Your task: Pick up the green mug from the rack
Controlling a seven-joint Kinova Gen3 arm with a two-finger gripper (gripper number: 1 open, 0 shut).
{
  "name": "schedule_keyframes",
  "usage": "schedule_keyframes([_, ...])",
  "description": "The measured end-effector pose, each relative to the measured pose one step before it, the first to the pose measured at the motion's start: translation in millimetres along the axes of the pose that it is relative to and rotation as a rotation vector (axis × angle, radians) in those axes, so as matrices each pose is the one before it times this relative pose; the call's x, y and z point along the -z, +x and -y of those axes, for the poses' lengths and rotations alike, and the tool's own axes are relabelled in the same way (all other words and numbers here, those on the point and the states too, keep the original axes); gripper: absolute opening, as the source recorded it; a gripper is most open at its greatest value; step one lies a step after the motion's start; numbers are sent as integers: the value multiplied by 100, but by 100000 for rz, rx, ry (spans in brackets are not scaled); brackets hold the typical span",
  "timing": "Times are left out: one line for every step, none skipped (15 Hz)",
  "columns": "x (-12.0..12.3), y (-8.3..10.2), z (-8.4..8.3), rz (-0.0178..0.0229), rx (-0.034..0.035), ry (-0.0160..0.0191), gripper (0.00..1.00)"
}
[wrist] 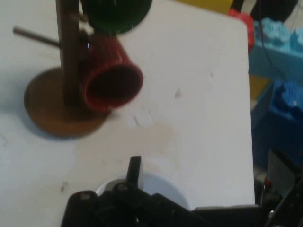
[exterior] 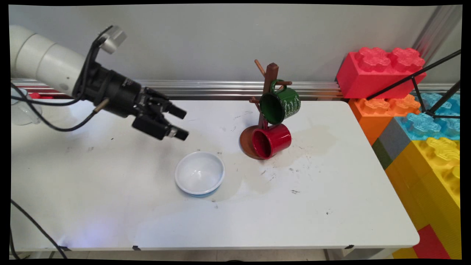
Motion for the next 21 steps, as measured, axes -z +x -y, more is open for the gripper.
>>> schedule_keyframes([-444,384,-57,-1520,48,55,100])
schedule_keyframes([-458,350,-43,-1050,-344,235,100])
schedule_keyframes([-388,294,-26,-714,-470,343,100])
schedule_keyframes([-283,210,-26,-308,-468,324,100])
schedule_keyframes([-335,259,-53,-392,-569,391,100])
schedule_keyframes([-374,312,-95,-382,-680,386,100])
schedule_keyframes([-464,390,-137,-352,-878,332,100])
schedule_keyframes([-551,515,-239,-543,-815,350,100])
schedule_keyframes([-632,608,-308,-537,-753,289,100])
schedule_keyframes([-574,610,-354,-533,-488,368,100])
schedule_keyframes([-443,470,-259,-353,-36,300,100])
schedule_keyframes([-637,684,-388,-456,-10,429,100])
schedule_keyframes([-447,457,-273,-231,379,373,100])
schedule_keyframes([-631,636,-385,-350,841,491,100])
schedule_keyframes([-440,410,-265,-241,866,291,100])
schedule_keyframes([-604,557,-391,-342,1408,448,100])
schedule_keyframes([-405,330,-260,-124,994,333,100])
schedule_keyframes([-608,485,-369,-236,1544,380,100])
schedule_keyframes([-378,253,-251,-60,976,311,100])
schedule_keyframes([-506,320,-360,-44,1438,552,100])
schedule_keyframes([-608,292,-393,143,1819,592,100])
